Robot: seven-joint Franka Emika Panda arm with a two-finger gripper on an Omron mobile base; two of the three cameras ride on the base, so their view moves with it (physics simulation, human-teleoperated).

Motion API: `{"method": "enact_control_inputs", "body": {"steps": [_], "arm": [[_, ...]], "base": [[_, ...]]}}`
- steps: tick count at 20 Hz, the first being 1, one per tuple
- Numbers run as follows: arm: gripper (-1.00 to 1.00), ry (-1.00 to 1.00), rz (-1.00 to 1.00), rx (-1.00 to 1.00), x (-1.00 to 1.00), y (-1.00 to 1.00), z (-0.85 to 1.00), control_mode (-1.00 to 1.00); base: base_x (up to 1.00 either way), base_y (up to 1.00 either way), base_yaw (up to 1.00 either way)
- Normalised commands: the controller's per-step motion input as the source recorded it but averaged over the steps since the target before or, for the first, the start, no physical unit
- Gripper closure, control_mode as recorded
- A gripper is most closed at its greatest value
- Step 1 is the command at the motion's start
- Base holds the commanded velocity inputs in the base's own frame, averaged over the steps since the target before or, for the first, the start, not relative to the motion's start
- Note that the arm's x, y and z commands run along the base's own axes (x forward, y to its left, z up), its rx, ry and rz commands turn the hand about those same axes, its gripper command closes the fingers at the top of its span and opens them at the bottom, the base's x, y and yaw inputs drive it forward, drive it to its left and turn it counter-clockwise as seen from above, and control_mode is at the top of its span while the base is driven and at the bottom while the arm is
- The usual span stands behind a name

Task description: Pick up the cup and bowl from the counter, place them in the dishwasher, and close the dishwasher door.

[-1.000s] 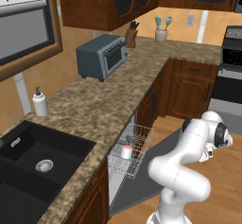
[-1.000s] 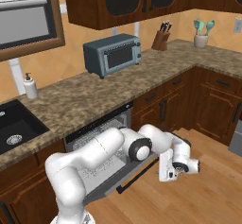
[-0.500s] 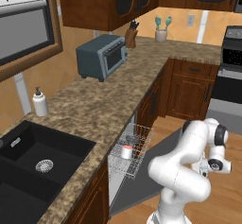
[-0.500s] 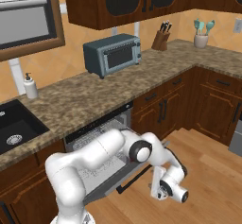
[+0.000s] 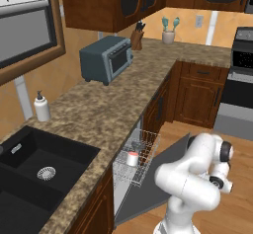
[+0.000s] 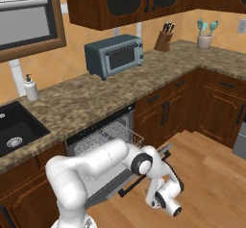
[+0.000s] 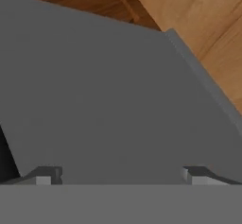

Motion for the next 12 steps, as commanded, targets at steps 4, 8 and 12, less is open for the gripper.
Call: {"method": "enact_control_inputs", "body": {"steps": [4,8,12], "arm": [[-1.0,0.0,0.0,0.31,0.45,0.38,-0.06,-1.0],[-1.0,0.0,0.0,0.34,0.47,0.45,0.0,-1.0],[-1.0,0.0,0.03,0.34,0.54,0.61,0.01,-1.0]], "base": [[0.0,0.0,0.0],[0.0,0.0,0.0],[0.0,0.0,0.0]]}}
